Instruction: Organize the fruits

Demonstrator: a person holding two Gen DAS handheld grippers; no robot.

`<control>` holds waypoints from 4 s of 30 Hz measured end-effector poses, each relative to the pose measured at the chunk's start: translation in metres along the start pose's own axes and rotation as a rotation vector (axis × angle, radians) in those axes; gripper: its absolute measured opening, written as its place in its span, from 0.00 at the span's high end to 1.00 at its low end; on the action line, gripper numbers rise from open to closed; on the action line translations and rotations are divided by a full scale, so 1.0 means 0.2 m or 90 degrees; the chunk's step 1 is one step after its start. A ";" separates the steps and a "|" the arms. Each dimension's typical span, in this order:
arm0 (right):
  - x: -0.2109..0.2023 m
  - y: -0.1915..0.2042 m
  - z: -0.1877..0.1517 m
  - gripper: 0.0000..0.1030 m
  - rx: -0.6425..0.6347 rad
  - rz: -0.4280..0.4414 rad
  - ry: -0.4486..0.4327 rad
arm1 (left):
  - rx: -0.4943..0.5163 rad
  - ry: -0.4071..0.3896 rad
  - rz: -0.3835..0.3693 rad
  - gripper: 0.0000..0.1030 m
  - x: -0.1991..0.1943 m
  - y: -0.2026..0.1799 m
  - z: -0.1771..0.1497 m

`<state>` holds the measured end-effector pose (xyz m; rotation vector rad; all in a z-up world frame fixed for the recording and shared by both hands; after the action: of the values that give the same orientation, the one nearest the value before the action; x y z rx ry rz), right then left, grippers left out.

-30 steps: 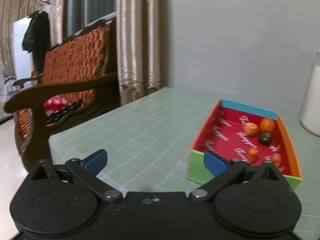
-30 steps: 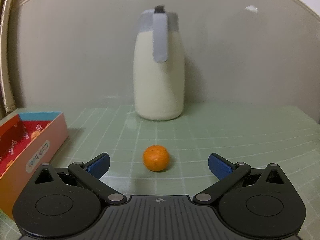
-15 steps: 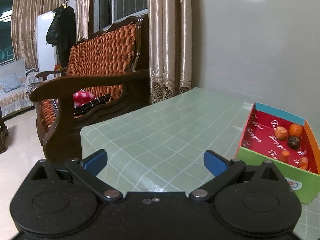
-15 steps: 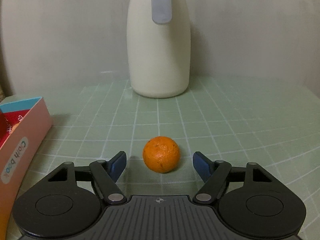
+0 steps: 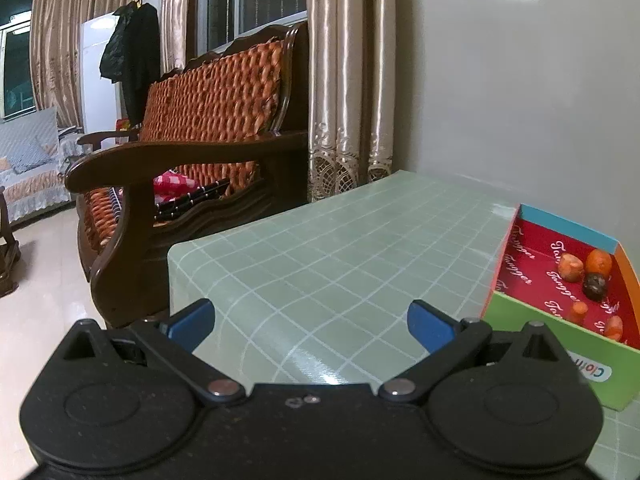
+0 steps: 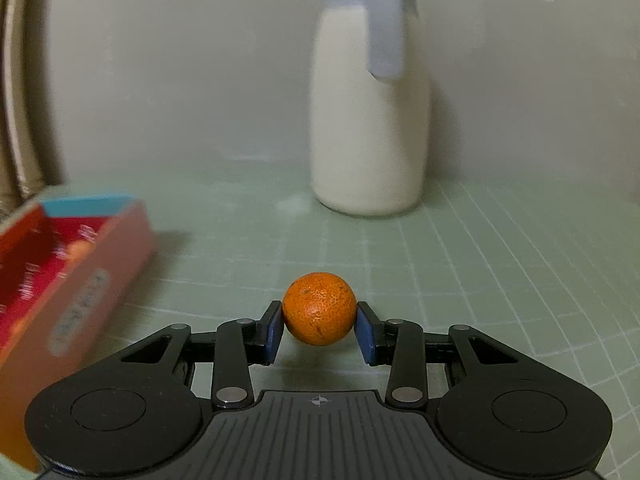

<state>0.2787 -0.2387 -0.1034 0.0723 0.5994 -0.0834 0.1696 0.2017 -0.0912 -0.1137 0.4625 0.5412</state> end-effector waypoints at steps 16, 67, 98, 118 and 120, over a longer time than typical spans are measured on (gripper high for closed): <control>-0.45 0.55 0.05 0.62 -0.089 0.292 -0.129 | -0.001 0.006 0.005 0.06 0.01 0.02 -0.01; -1.53 0.16 0.03 0.00 0.017 0.143 -0.124 | 0.118 -0.047 -0.290 0.06 -0.97 -0.27 0.15; -1.48 0.16 0.01 0.00 0.024 0.145 -0.118 | 0.124 -0.036 -0.293 0.06 -0.95 -0.30 0.13; -1.48 0.15 -0.01 0.00 0.023 0.146 -0.115 | 0.126 -0.037 -0.293 0.06 -0.95 -0.31 0.13; -1.47 0.15 0.00 0.00 0.022 0.147 -0.114 | 0.126 -0.037 -0.292 0.06 -0.95 -0.31 0.13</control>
<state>0.0388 -0.1928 0.0638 0.1657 0.4070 0.1232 0.0685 0.0664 0.0174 -0.0124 0.4134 0.0469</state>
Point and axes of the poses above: each gripper's, at about its wrist camera, not at the fingertips, and x roughly the way its jaws point, y to its left, z to its top, the point moved 9 cm from there along x, roughly the way its jaws point, and after that the axes turned 3 degrees about -z, right-handed, at the moved point
